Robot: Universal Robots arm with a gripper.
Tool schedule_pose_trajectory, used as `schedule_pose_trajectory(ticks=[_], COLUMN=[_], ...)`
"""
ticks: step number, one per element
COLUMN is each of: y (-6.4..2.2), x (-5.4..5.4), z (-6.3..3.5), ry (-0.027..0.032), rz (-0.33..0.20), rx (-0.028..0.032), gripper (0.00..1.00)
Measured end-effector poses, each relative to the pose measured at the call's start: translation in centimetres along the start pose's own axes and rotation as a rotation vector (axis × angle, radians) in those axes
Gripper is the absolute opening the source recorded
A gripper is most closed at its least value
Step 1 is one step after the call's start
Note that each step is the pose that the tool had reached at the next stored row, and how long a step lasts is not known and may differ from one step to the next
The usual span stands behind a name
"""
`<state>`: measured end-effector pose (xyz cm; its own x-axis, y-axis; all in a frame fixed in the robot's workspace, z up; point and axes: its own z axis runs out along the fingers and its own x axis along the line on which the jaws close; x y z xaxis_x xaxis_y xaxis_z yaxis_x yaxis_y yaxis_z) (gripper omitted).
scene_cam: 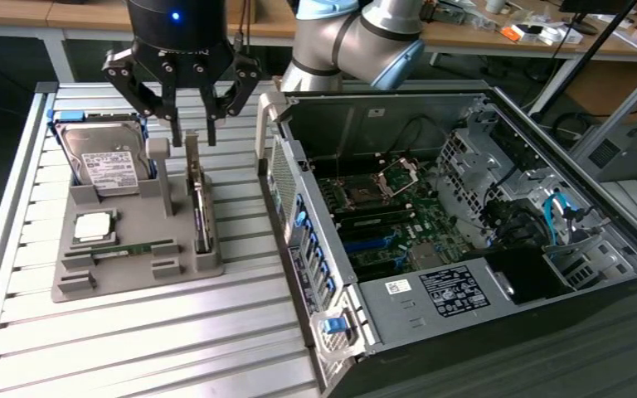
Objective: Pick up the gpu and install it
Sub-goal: 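Pick up the gpu and move the gpu toward the slot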
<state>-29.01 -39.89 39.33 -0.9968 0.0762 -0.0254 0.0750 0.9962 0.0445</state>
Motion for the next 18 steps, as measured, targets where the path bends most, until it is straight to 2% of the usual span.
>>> schedule_pose_trajectory(ticks=[1,2,3,9,18], y=[0.0,0.0,0.0,0.0,-0.05], x=[0.0,0.0,0.0,0.0,0.0], z=[0.0,0.0,0.0,0.07,1.1], ry=[-0.0001,0.0,-0.0001,-0.0002,0.0], rz=[0.0,0.0,0.0,0.0,0.0], rx=[0.0,0.0,0.0,-0.0001,-0.0001], gripper=[0.42,0.42,0.48,0.48,0.48])
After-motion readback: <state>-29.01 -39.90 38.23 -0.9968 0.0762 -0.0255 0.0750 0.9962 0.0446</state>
